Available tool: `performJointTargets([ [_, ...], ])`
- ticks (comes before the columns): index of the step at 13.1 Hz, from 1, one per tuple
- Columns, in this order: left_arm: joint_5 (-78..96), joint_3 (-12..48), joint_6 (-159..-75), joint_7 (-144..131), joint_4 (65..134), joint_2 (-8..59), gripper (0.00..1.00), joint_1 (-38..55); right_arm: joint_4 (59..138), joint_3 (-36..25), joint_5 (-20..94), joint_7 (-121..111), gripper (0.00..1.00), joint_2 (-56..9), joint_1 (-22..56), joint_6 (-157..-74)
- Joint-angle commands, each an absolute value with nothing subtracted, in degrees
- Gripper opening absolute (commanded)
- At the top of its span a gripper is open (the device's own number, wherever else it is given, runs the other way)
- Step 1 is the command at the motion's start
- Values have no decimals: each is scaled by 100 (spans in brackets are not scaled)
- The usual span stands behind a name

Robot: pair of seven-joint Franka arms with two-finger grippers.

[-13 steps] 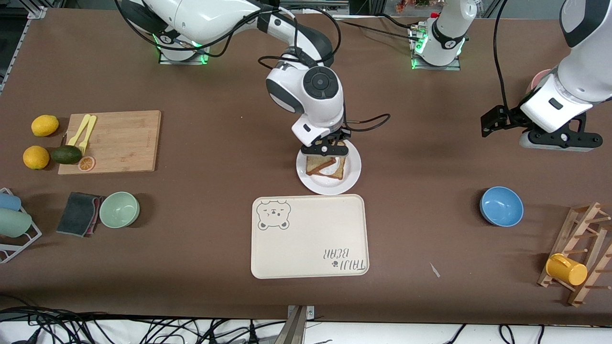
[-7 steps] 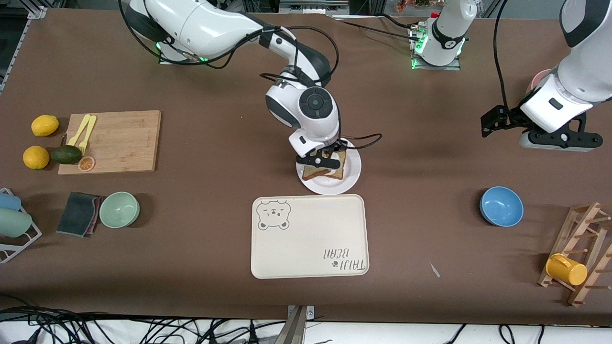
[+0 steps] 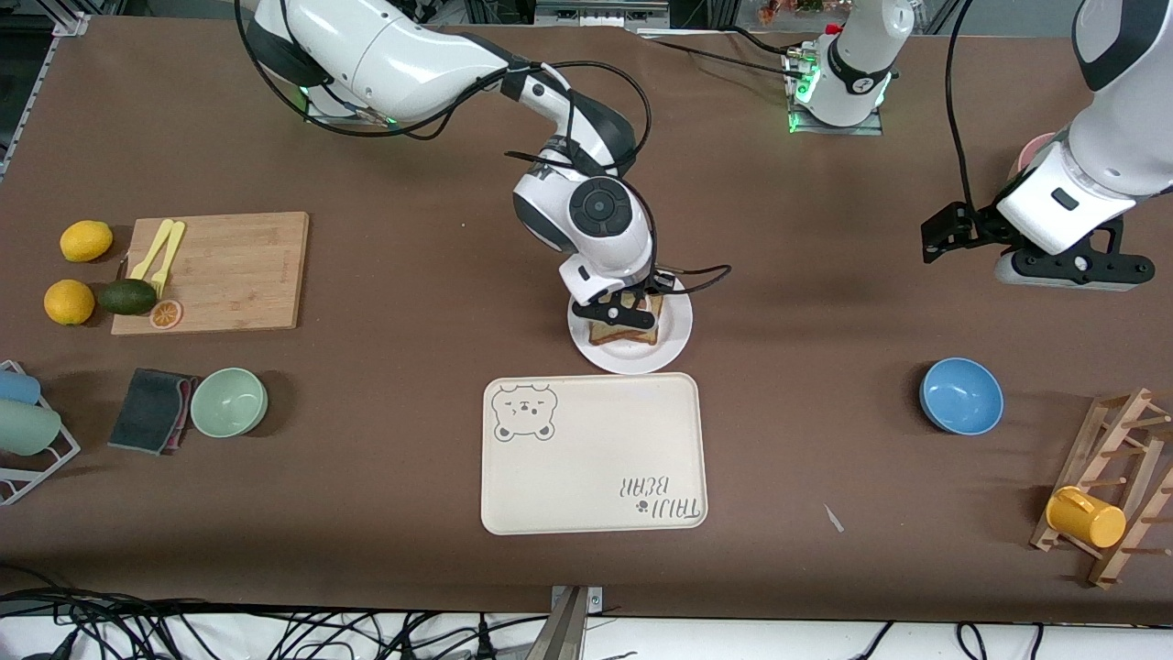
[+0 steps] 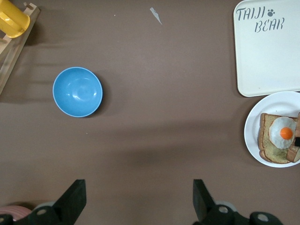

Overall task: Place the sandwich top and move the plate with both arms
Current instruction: 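Lower the bread slice onto the egg and open the right gripper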

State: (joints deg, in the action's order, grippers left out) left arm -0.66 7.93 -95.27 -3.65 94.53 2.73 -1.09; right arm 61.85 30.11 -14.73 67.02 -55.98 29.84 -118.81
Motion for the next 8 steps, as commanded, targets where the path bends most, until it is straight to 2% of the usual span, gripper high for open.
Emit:
performJointTargets([
  [1,79,791,-9457,-369,9290,351,100,-88,6012,3006,-1267,6776,58,-5651,2997,-11935],
  [2,79,791,-9457,-360,9290,352,100,-97,6020,3006,-1205,6785,87,-5634,2988,-11927],
  [3,79,800,-9466,-326,9290,352,100,-97,6021,2997,-1222,6785,100,-5608,2980,-11927],
  [5,79,800,-9466,-290,9281,395,100,-70,6021,3023,-1213,6724,100,-5546,2779,-11909],
  [8,70,800,-9466,-281,9264,501,100,-53,6038,2953,-1292,6741,100,-4915,2287,-11708],
])
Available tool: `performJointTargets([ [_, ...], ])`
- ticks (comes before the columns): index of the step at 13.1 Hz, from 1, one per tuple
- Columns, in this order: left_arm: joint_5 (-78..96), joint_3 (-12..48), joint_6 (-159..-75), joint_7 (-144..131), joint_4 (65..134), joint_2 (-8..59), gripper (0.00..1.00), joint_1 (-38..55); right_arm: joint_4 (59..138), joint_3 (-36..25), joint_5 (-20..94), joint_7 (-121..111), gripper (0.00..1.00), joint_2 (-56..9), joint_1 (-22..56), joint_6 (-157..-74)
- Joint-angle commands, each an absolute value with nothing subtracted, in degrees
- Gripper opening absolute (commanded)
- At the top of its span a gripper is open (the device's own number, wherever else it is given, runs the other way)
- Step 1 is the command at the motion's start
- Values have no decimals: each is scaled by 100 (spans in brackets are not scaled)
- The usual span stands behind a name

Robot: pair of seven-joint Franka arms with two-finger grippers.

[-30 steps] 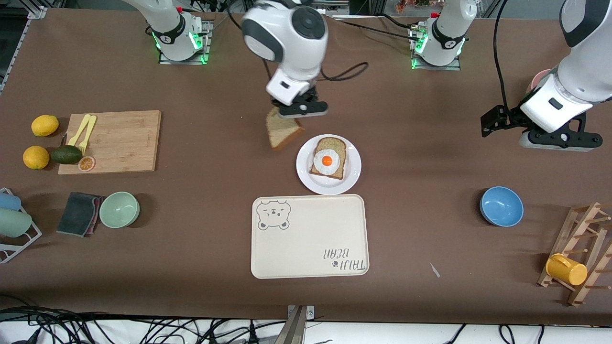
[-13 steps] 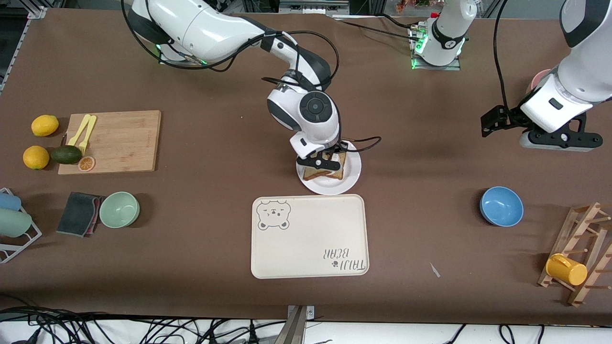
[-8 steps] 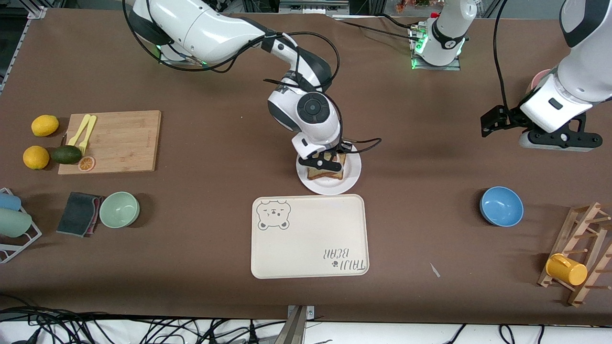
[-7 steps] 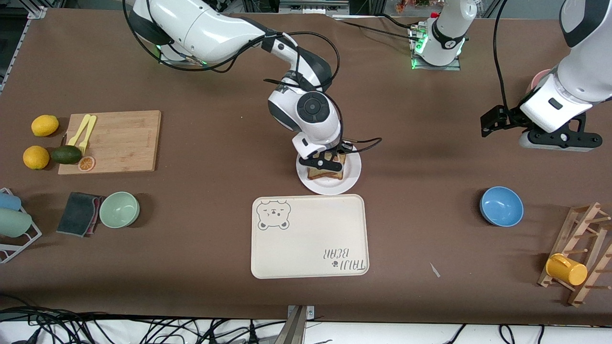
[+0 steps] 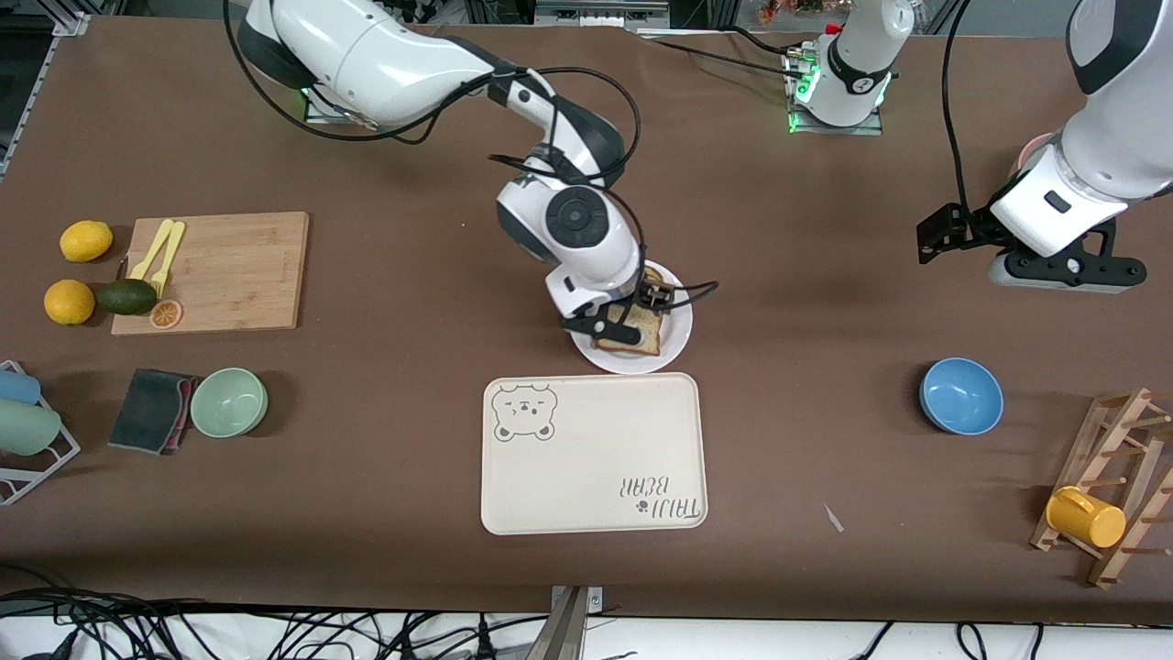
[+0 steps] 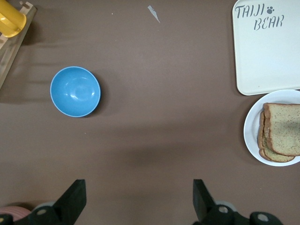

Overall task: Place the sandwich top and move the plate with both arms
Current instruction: 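Withdraw the right gripper while the left gripper reaches toward the plate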

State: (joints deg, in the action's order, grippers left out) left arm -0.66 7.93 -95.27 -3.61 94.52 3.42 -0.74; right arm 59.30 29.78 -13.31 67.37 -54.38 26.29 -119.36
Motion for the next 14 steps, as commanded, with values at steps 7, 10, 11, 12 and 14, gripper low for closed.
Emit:
performJointTargets([
  [7,1237,914,-9439,-273,9264,1097,100,-9,6117,2936,-1187,6311,100,-3851,1328,-10154],
  [10,2264,914,-9492,-185,9246,1826,100,18,6834,2367,-1196,5480,100,-2983,1257,-9984],
  [11,2633,923,-9544,-141,9255,2037,100,9,7142,2077,-1178,4936,100,-2579,1205,-9967],
  [12,2941,914,-9675,-62,9272,2196,99,17,7302,1848,-1178,4617,100,-2288,1187,-9915],
  [14,3495,923,-9869,244,9299,2582,96,18,7644,1321,-1178,3968,100,-1848,1187,-9521],
])
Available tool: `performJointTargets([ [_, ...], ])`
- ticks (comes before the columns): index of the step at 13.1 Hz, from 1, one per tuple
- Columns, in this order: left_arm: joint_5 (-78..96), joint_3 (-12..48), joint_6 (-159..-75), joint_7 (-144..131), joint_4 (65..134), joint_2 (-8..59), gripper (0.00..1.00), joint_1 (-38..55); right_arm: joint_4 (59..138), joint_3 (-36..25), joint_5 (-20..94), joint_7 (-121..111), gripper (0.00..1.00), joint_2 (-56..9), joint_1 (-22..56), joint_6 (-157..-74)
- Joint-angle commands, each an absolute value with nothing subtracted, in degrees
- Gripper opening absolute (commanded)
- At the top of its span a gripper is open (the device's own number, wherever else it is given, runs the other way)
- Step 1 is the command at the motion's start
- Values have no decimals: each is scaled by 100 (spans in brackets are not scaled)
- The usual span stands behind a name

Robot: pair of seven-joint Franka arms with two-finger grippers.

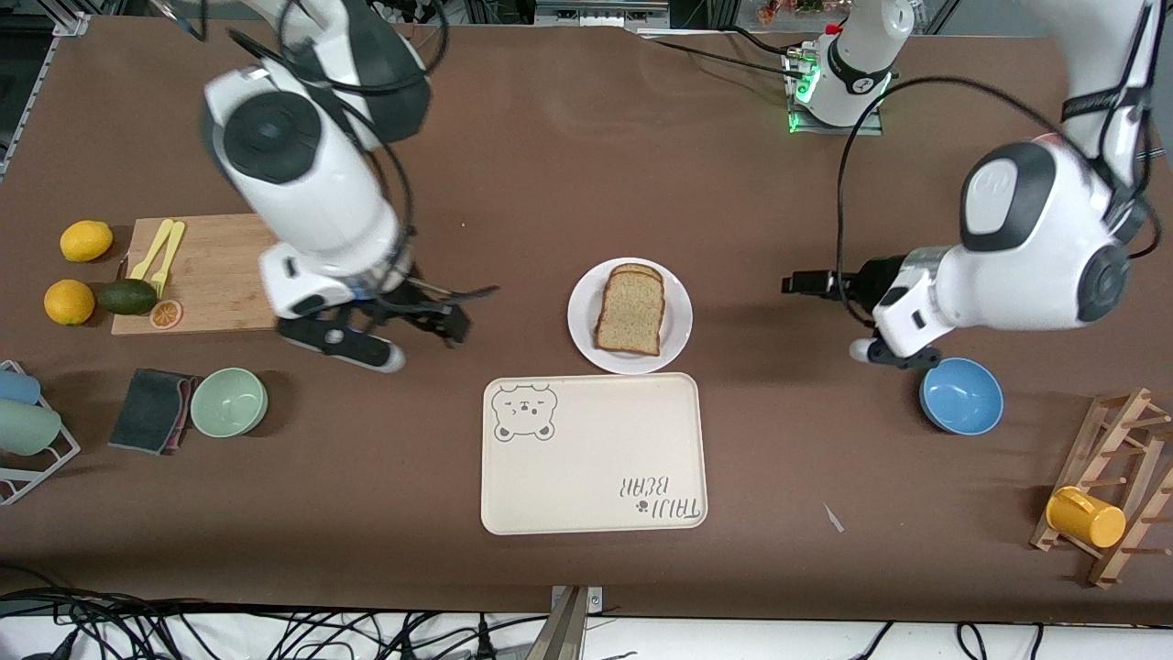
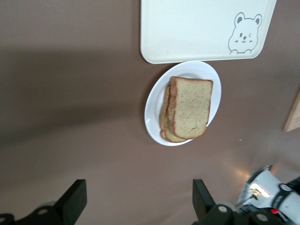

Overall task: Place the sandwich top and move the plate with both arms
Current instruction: 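Withdraw the right gripper while the left gripper reaches toward the plate, then grip the white plate rim with the left gripper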

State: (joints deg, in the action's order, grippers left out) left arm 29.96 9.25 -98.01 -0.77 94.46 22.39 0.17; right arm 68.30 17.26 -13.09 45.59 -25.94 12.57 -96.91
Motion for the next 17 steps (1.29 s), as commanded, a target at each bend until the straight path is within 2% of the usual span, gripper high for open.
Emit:
performJointTargets([
  [1,3768,923,-9922,533,9334,2758,95,9,7907,1101,-1178,3503,100,-1672,1178,-9527],
  [3,4278,914,-9949,1183,9369,3118,85,0,8164,748,-1169,2641,100,-1538,1020,-9554],
  [4,4367,914,-10036,1413,9395,3251,77,0,8287,730,-1160,2437,100,-1416,889,-9536],
  [6,4586,932,-10430,1686,9675,3339,77,9,8646,677,-663,2042,100,-995,538,-9475],
  [7,4814,932,-10615,1827,9859,3375,76,44,8840,459,-215,1587,100,-741,371,-9475],
  [10,5560,932,-11133,2808,10439,3463,74,79,8991,-113,-18,608,100,-449,352,-9422],
  [12,6010,932,-11293,3277,10573,3646,71,131,9078,-132,-18,659,100,-247,334,-9150],
  [14,6038,923,-11530,3278,10591,3674,66,333,9525,-114,-9,729,100,130,334,-9219],
  [17,6038,932,-11742,3410,10635,3788,63,404,9527,148,35,668,100,106,-7,-9272],
])
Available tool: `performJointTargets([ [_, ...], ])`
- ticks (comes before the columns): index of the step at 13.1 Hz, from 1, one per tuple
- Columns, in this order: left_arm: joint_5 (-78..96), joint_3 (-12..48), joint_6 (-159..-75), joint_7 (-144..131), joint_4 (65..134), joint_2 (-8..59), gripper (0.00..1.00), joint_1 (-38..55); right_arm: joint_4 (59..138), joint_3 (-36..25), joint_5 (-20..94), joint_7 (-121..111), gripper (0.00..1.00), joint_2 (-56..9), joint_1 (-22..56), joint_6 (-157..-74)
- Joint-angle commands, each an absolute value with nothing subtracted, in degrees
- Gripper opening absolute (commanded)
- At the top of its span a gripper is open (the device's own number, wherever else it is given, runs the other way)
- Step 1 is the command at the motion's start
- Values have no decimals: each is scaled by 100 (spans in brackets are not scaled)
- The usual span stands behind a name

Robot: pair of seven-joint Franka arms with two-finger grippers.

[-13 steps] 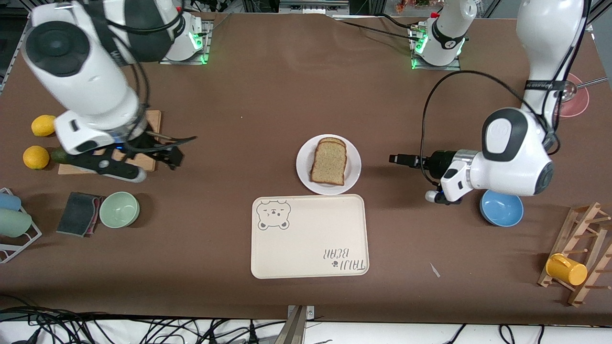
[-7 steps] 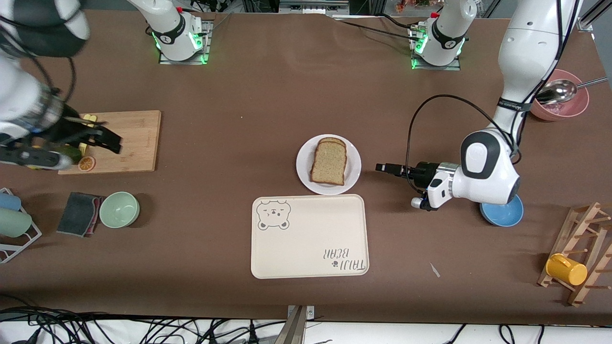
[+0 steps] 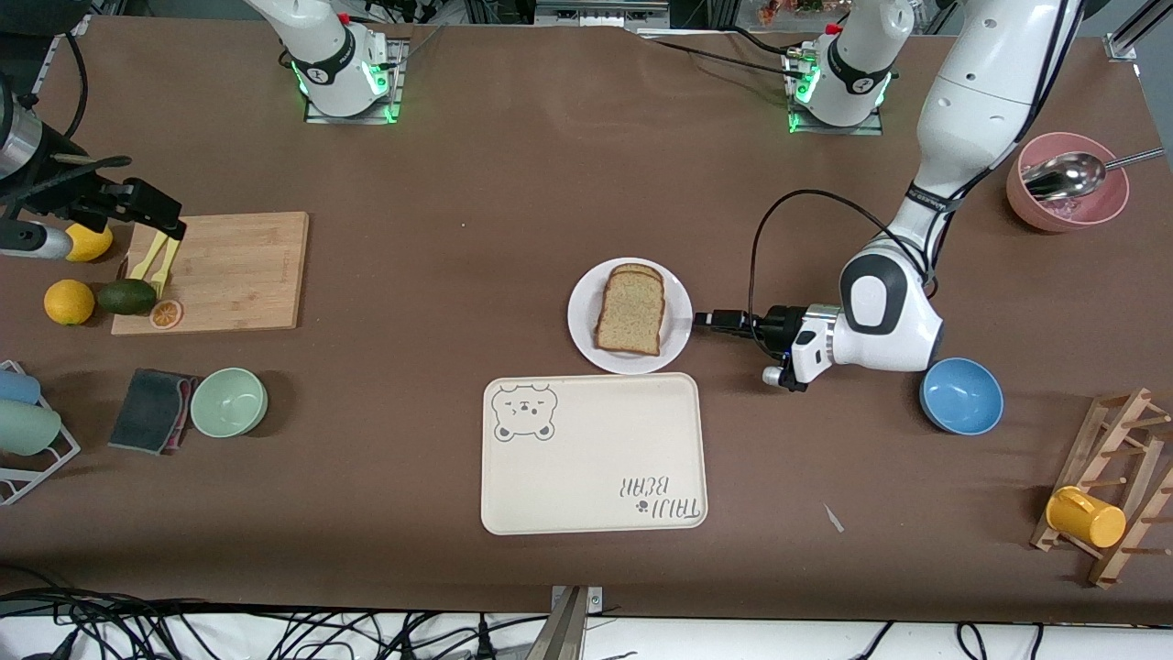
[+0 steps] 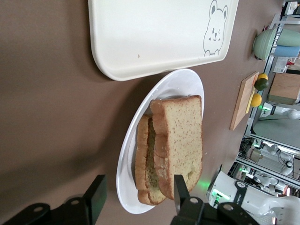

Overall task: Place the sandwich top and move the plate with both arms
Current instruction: 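Grip the white plate rim with the left gripper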

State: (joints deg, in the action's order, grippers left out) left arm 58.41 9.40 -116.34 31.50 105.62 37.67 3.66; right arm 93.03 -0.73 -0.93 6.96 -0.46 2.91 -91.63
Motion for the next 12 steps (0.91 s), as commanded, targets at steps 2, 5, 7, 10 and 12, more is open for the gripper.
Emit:
performJointTargets([
  [2,6038,932,-11916,3567,10635,3858,61,439,9458,490,35,651,100,-95,-70,-9281],
  [5,6082,932,-11935,3778,10626,3928,55,536,9009,606,122,633,100,-571,-70,-8913],
  [7,6319,932,-11979,3867,10626,3973,54,624,9009,598,132,659,100,-554,-79,-9017],
  [10,6433,923,-12015,4420,10626,4157,49,677,8826,475,-157,633,100,-457,-79,-9000],
  [12,6434,923,-12015,4570,10652,4166,41,668,8719,265,-176,598,100,-510,-97,-9017],
])
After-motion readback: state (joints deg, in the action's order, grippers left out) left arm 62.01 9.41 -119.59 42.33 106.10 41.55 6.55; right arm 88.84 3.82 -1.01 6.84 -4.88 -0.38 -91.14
